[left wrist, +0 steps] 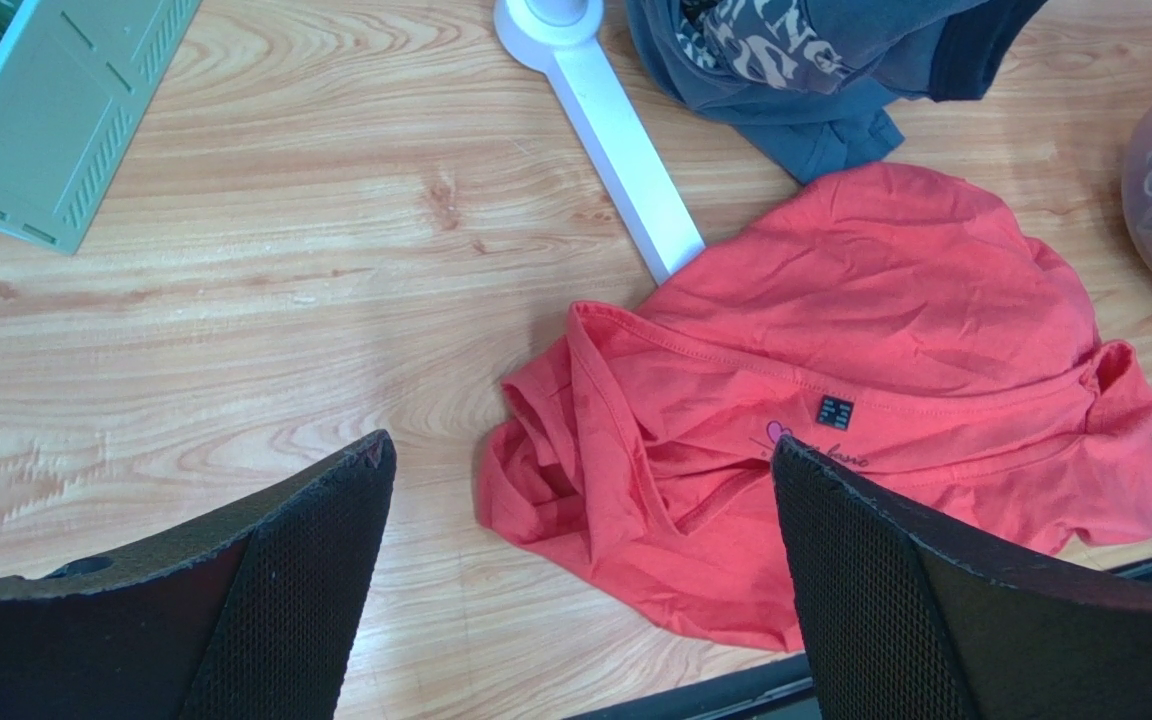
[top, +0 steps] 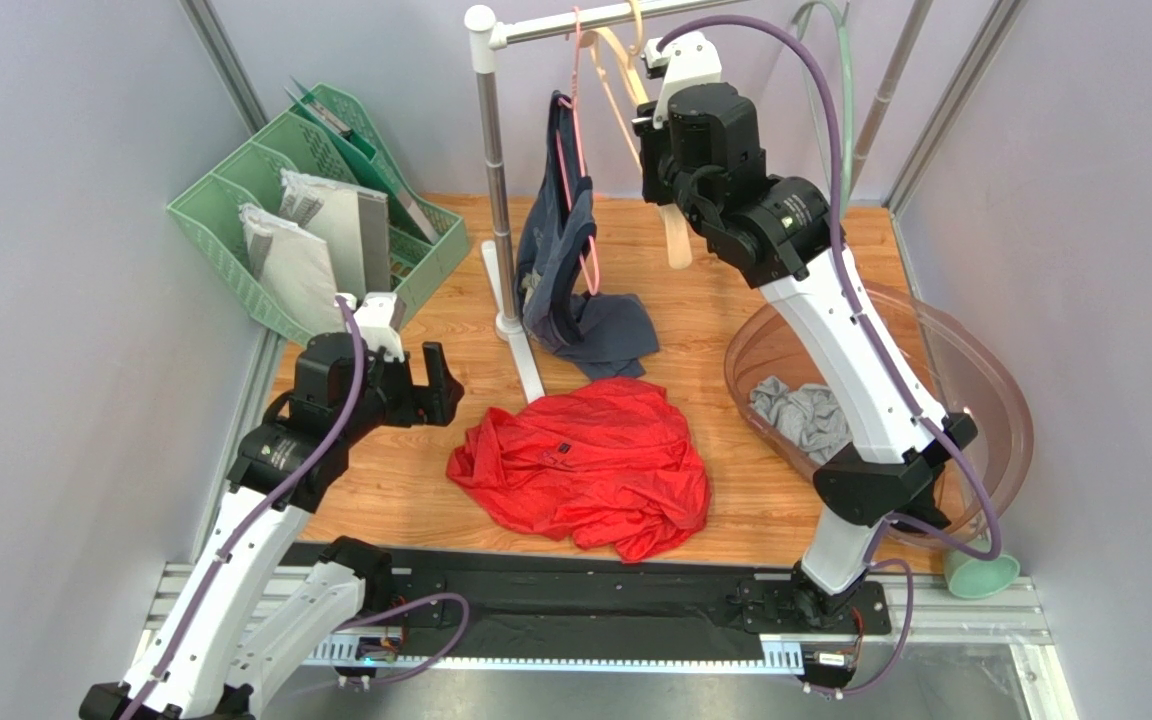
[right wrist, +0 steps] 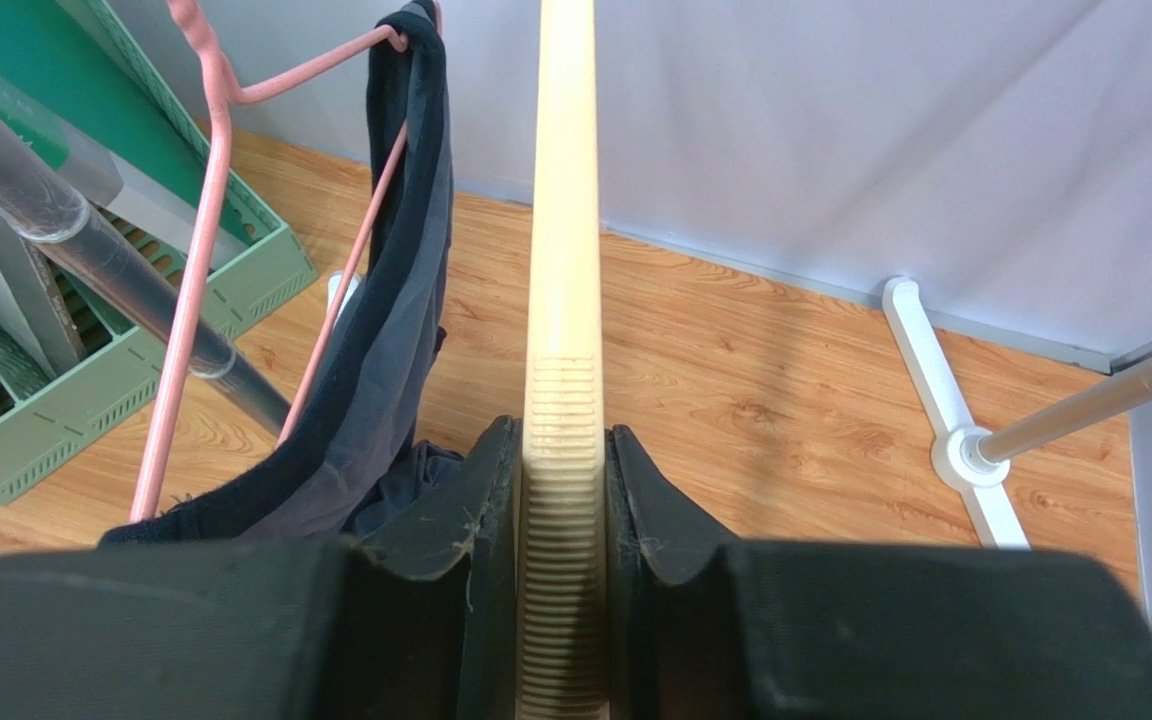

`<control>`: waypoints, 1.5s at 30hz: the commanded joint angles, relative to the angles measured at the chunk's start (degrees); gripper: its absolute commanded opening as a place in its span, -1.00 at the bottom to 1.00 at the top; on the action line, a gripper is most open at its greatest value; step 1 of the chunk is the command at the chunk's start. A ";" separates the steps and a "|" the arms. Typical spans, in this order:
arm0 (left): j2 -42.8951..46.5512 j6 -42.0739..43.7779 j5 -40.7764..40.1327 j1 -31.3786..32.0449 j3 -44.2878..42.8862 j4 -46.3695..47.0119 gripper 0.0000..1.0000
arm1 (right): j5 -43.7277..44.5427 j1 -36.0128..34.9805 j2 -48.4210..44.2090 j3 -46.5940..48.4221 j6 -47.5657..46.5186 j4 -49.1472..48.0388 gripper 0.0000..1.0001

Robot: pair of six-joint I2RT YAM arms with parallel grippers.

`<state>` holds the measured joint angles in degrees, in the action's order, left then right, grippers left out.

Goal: Place the tank top on the hanger

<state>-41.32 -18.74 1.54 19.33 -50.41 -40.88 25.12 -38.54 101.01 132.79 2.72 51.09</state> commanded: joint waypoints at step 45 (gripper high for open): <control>-1.83 0.29 -3.91 -0.44 -0.21 -0.86 0.89 | 7.12 -7.32 -35.96 -33.91 -0.27 0.13 -1.00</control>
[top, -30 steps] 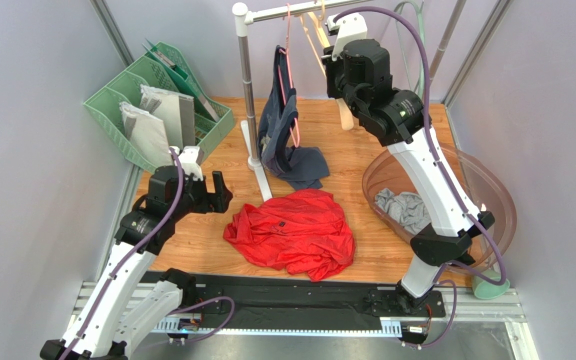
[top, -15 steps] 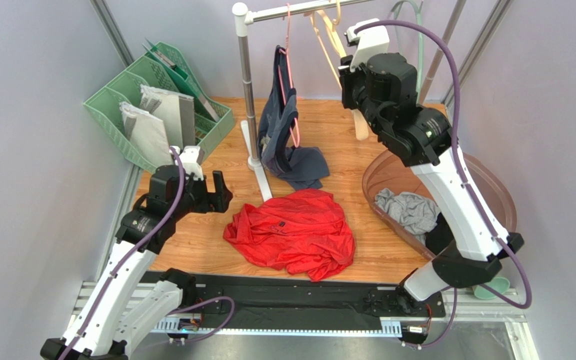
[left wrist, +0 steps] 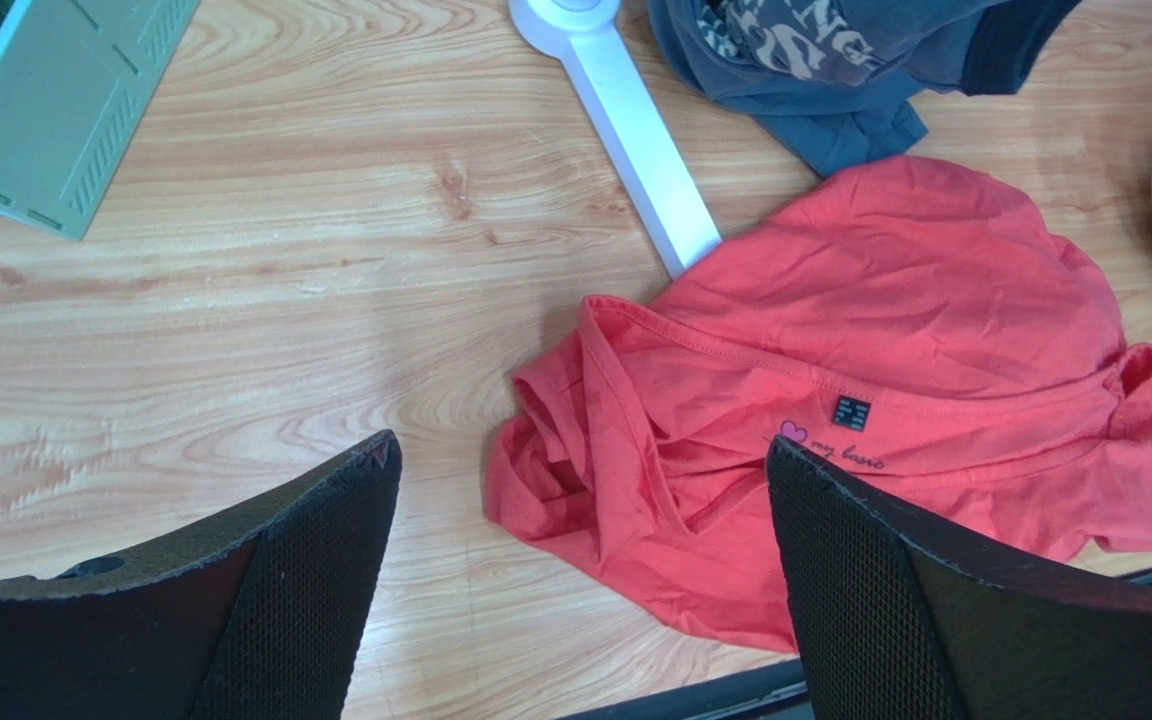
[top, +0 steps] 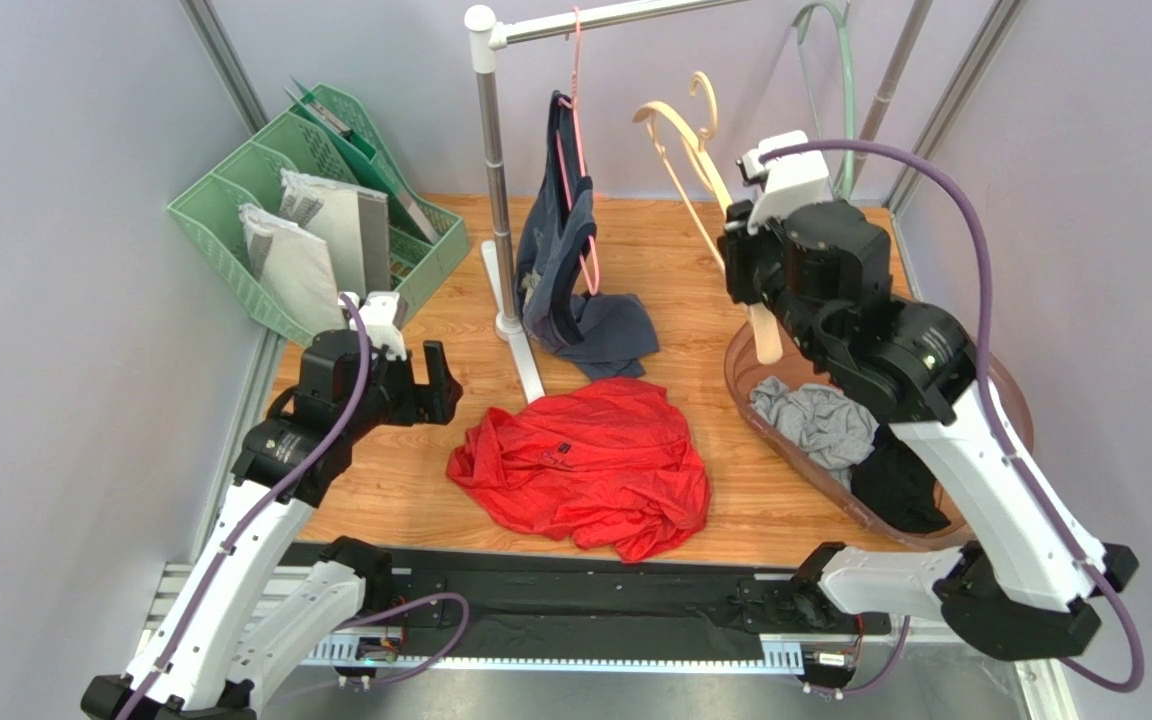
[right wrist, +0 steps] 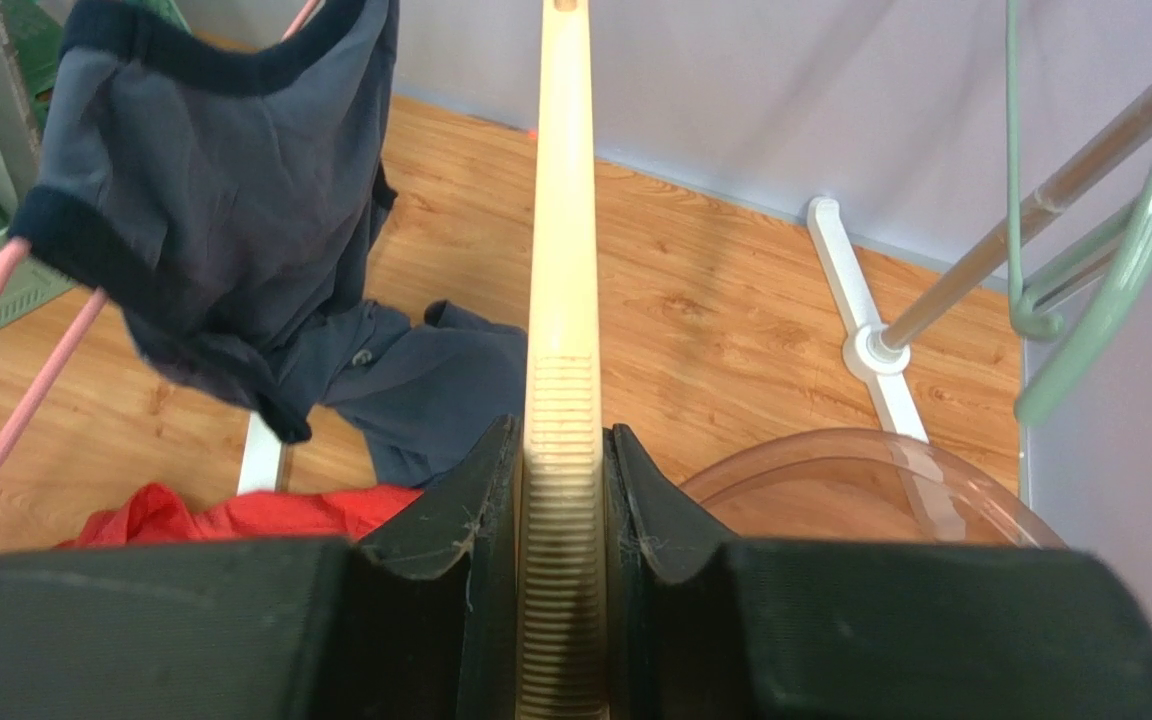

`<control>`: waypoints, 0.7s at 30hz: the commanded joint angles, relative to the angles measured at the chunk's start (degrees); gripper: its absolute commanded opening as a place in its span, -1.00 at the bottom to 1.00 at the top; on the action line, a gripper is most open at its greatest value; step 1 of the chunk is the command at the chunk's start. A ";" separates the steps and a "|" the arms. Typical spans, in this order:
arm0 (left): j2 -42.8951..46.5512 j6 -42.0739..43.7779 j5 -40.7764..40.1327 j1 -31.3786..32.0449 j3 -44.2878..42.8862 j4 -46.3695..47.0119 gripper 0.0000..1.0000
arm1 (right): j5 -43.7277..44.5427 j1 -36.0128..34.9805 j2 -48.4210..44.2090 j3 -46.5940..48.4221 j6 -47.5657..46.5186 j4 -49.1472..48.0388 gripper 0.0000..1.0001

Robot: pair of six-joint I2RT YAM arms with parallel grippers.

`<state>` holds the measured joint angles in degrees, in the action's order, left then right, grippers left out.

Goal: Place the tank top on the hanger

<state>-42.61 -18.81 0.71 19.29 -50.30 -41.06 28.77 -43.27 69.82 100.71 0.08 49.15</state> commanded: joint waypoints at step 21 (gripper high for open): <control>-8.89 -11.42 -4.06 6.46 8.10 9.76 0.80 | 1.99 -22.56 -17.44 -14.22 21.81 29.41 -1.00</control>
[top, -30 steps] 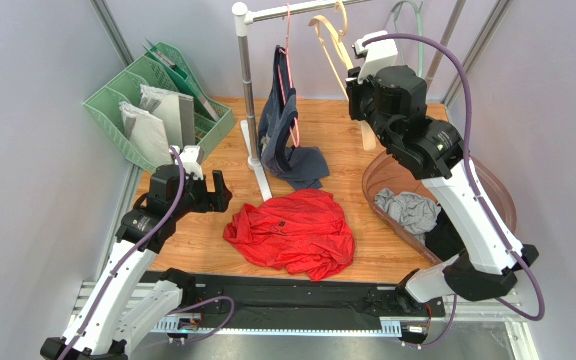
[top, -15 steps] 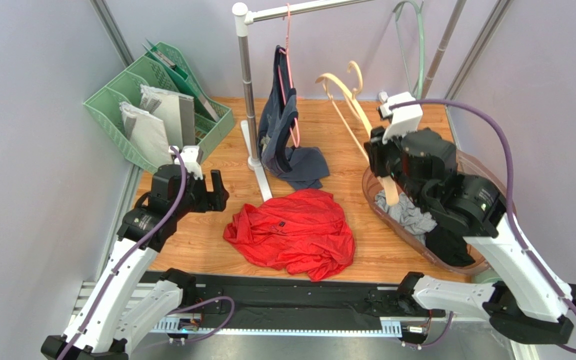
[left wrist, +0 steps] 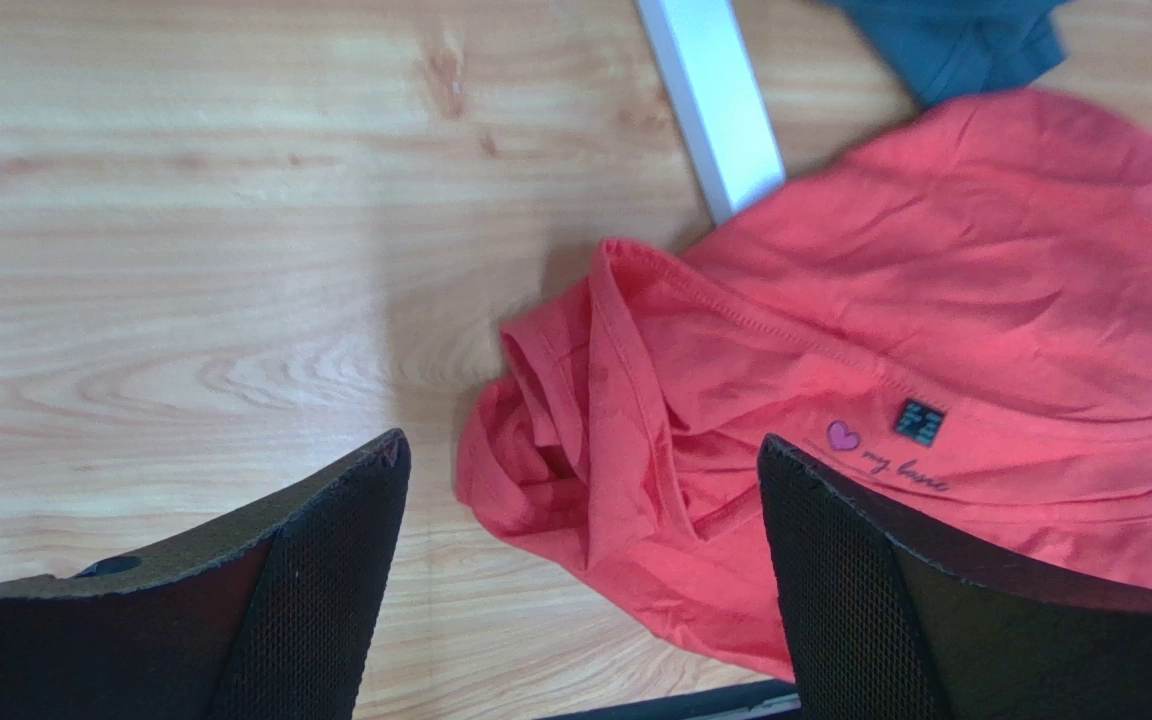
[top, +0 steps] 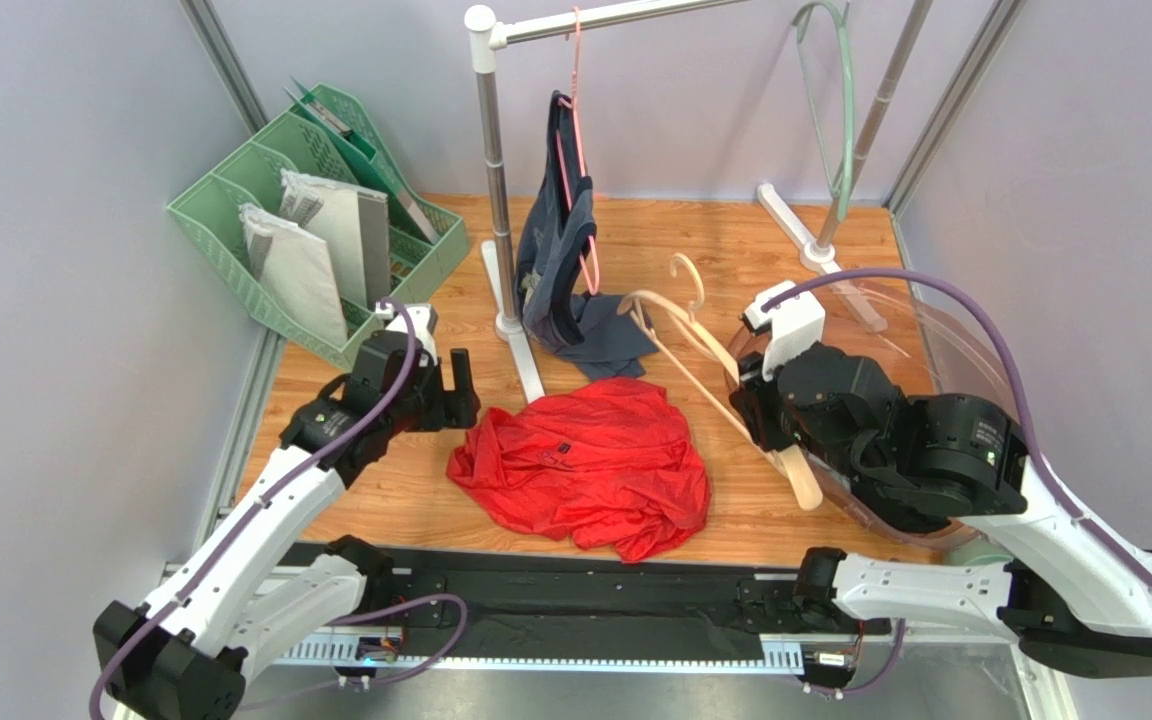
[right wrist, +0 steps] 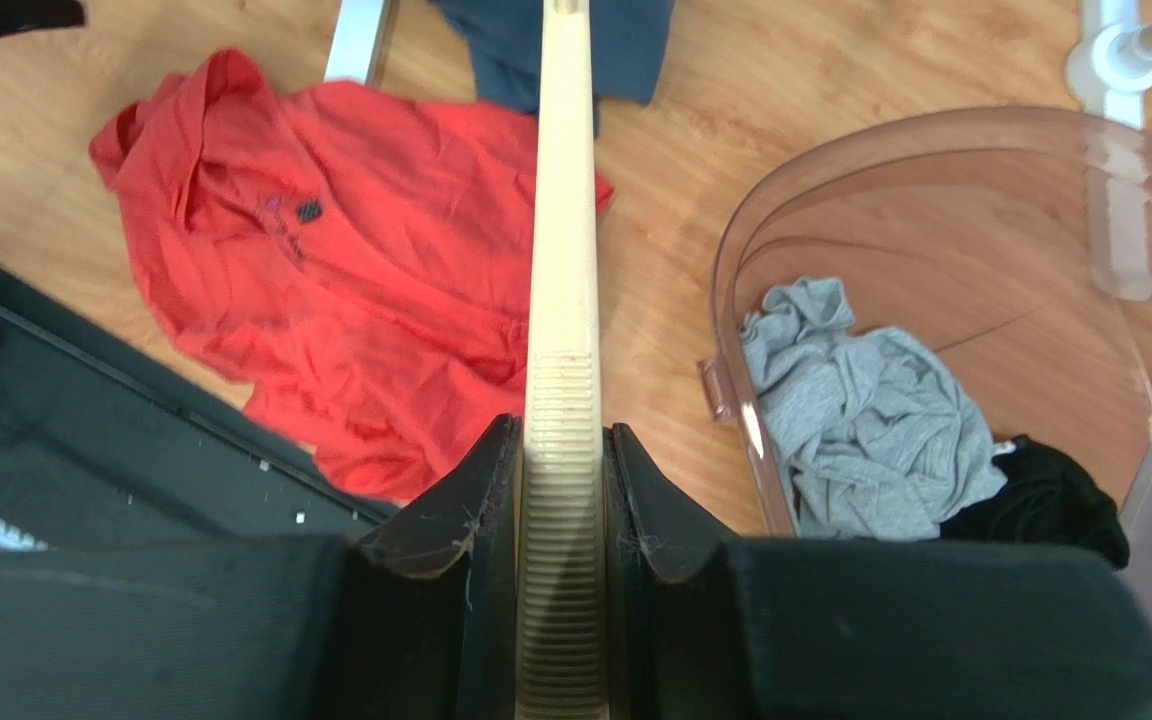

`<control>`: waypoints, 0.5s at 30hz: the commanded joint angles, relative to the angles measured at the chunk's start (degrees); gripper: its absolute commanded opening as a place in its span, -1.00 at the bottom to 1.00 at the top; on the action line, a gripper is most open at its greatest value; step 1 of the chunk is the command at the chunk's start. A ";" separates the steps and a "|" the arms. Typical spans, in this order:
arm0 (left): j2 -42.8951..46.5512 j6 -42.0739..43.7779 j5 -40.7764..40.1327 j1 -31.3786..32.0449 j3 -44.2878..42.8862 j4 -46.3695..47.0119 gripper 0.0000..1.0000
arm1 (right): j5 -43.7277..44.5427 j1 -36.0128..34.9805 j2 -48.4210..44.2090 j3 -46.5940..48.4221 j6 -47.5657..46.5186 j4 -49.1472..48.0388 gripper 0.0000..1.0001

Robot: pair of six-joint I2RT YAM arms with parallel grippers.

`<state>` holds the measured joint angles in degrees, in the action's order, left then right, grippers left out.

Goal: Place the tank top on the hanger

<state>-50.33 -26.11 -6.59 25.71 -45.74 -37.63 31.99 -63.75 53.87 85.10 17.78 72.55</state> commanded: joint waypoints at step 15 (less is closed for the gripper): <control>-11.88 -4.92 4.76 0.13 5.67 15.83 0.74 | -20.20 -2.96 -7.28 -4.59 1.12 1.99 -1.00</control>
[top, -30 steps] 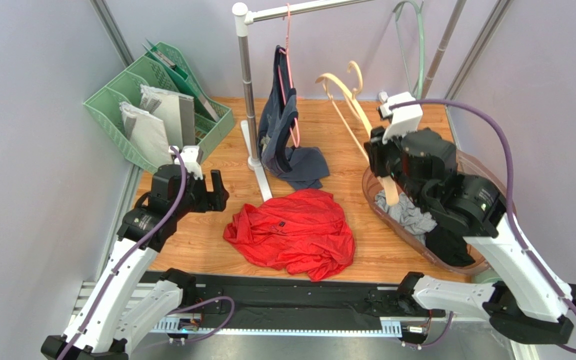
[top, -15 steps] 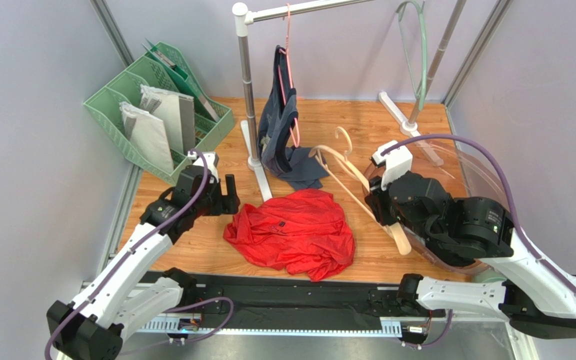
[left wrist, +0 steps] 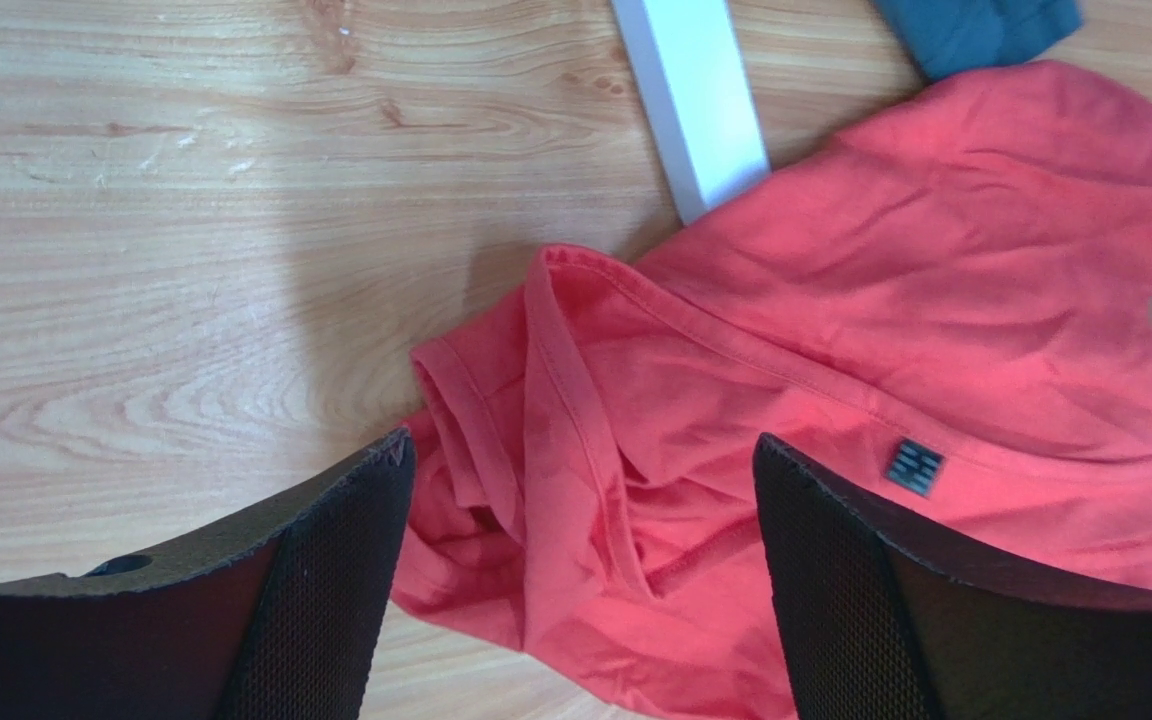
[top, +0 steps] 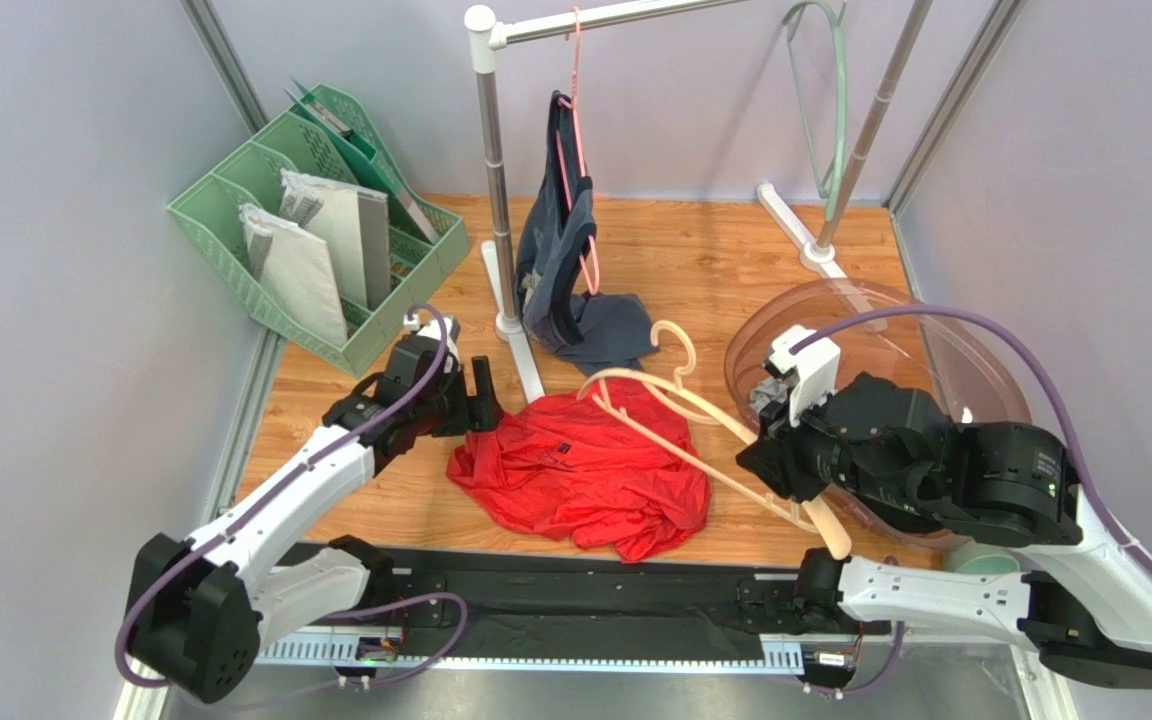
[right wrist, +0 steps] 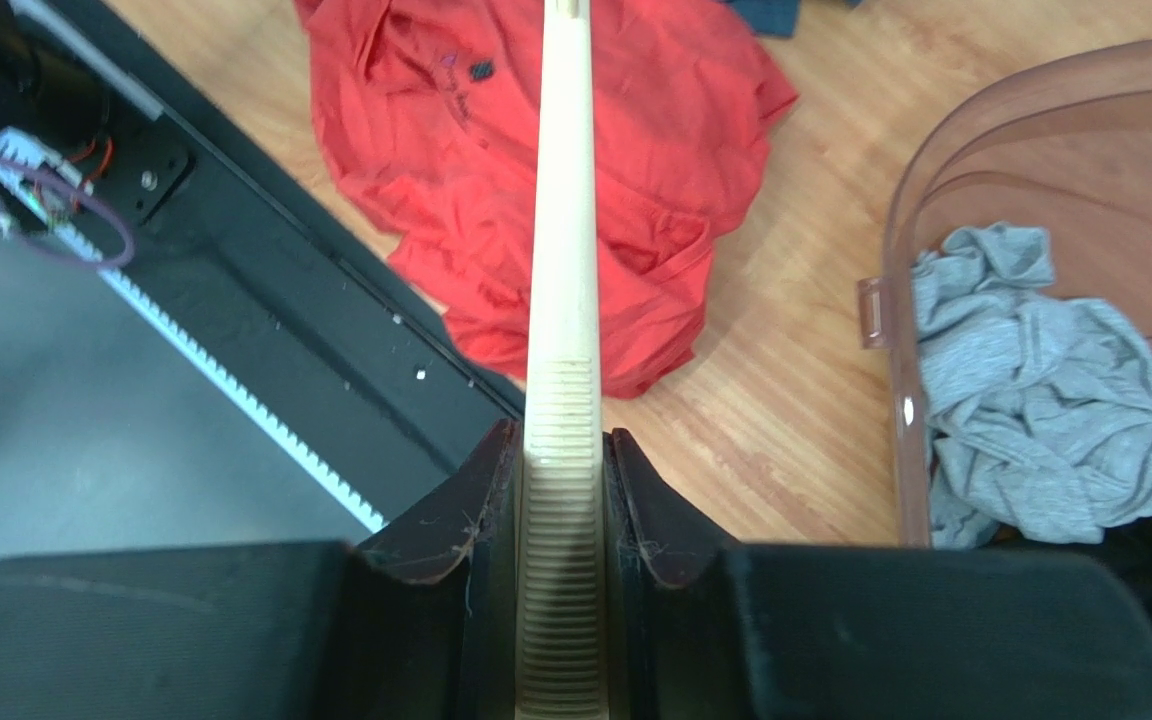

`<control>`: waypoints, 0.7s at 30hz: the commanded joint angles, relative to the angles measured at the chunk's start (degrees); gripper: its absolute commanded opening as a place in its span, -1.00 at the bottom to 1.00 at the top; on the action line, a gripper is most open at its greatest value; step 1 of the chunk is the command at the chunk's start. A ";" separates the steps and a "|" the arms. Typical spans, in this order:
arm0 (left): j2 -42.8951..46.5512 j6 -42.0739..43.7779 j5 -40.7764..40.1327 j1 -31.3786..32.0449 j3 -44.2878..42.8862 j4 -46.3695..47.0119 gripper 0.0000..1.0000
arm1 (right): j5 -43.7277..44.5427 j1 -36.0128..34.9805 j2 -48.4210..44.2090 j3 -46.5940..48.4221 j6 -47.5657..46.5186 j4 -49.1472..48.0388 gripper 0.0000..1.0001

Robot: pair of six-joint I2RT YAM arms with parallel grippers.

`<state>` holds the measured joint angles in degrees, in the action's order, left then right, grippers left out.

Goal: Place the tank top on the hanger

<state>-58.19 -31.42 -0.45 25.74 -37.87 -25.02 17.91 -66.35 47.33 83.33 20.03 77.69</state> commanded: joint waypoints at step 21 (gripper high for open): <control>-17.22 5.32 -0.08 -0.42 -4.85 6.82 0.14 | -7.45 -0.45 -2.51 -8.80 -0.78 -9.93 -1.00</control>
<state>-74.72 -26.83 -1.69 25.47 -42.06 -20.80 11.33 -66.37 45.54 74.54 19.70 72.20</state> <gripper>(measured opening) 0.571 0.218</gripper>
